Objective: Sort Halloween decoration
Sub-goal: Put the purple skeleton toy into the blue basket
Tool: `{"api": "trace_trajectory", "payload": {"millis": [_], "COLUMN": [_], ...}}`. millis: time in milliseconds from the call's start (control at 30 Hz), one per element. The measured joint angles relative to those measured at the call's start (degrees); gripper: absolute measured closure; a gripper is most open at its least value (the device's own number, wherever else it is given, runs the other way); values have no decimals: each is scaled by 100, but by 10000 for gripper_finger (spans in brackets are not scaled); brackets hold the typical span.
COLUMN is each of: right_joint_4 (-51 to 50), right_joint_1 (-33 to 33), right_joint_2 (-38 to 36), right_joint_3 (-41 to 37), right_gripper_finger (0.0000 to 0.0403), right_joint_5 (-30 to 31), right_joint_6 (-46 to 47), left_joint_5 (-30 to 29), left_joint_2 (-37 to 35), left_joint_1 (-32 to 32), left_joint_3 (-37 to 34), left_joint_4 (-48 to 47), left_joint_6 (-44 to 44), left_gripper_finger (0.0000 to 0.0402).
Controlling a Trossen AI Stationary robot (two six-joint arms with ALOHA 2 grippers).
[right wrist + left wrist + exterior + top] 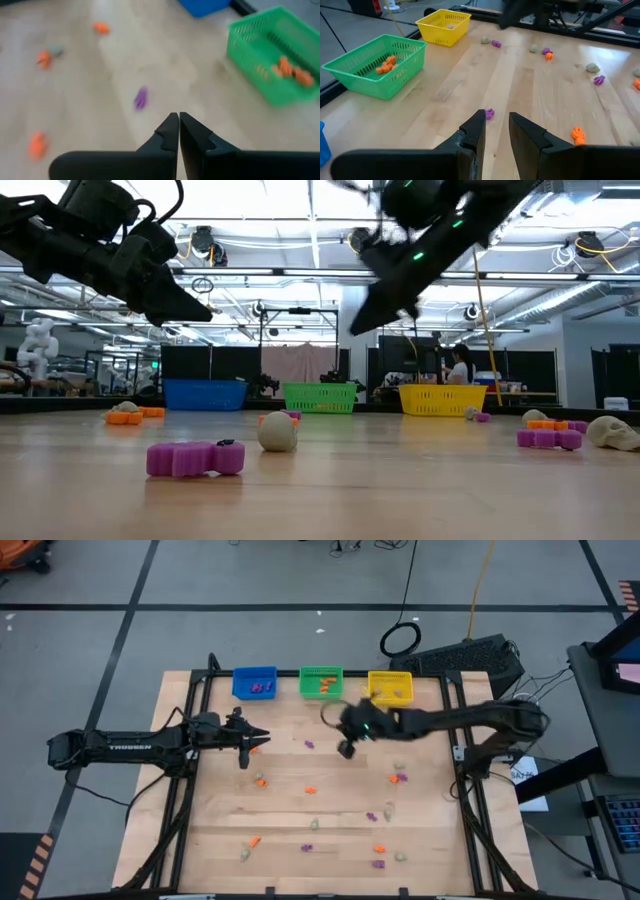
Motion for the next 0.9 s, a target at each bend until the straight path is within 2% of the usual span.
{"api": "trace_trajectory", "payload": {"millis": [167, 267, 367, 467, 567, 900], "right_joint_4": [-1050, -1564, -1826, -1854, -1503, 808], "right_joint_1": [881, 1367, 1761, 1991, 2063, 2047], "right_joint_2": [-592, -736, -752, -731, -721, -726], "right_joint_3": [-239, -239, -239, -253, -509, -1725], "right_gripper_finger": [403, 403, 403, 403, 403, 403], "right_joint_5": [489, 647, 731, 1063, 1095, 1259], "right_joint_6": [630, 970, 1118, 1110, 1062, 780], "left_joint_5": [95, 374, 614, 528, 284, -925], "left_joint_2": [38, 161, 337, 524, 753, 1785], "left_joint_1": [0, 0, -138, -487, -974, -2617], "left_joint_3": [0, 0, 0, 13, 100, 631], "left_joint_4": [-52, -57, 8, 6, 10, 157], "left_joint_6": [-132, -167, -271, -311, -321, -758], "left_gripper_finger": [318, 318, 318, 318, 318, 318]}}
